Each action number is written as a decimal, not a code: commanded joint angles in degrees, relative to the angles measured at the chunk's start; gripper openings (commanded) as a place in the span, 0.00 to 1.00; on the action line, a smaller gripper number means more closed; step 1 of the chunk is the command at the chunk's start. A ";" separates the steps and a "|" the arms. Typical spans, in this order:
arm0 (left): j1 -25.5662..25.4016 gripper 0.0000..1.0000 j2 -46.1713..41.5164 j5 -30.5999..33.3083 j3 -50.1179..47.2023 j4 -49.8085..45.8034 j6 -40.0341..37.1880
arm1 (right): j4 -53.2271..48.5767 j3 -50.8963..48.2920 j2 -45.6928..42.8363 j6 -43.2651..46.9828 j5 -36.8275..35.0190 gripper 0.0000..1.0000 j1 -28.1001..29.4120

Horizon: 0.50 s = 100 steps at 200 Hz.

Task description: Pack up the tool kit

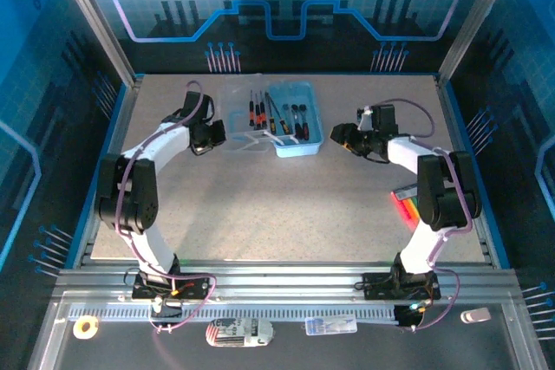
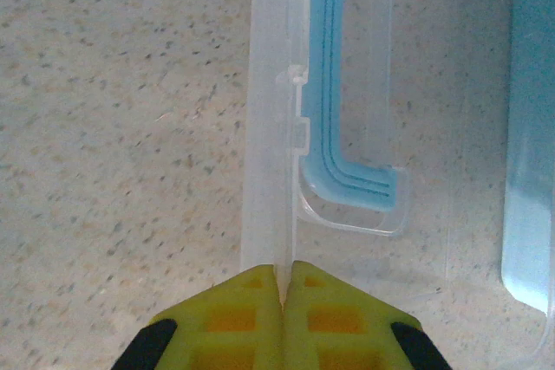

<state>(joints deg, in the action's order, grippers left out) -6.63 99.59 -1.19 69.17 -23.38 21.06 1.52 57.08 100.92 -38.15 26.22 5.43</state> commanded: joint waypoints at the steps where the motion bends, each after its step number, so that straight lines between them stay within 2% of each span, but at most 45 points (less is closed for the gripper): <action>1: -0.69 0.00 -4.23 3.22 -0.93 -7.25 1.21 | 1.65 -1.51 -1.79 -0.32 0.87 0.56 -0.74; 40: -3.88 0.00 -8.55 10.37 1.56 -14.51 -0.66 | 2.44 -1.17 -0.22 -1.01 0.44 0.55 0.32; 71: -5.50 0.00 -9.93 12.46 4.02 -20.53 -1.63 | 2.88 -1.55 -0.31 -0.58 -4.09 0.55 4.18; 100: -6.89 0.00 -9.97 16.37 7.01 -26.04 -4.10 | 1.52 0.37 1.72 -0.47 -4.34 0.55 4.40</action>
<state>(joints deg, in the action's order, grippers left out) -12.34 91.85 11.42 72.36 -40.91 20.23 3.33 55.99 100.77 -39.00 23.62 9.56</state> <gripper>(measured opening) 0.053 0.550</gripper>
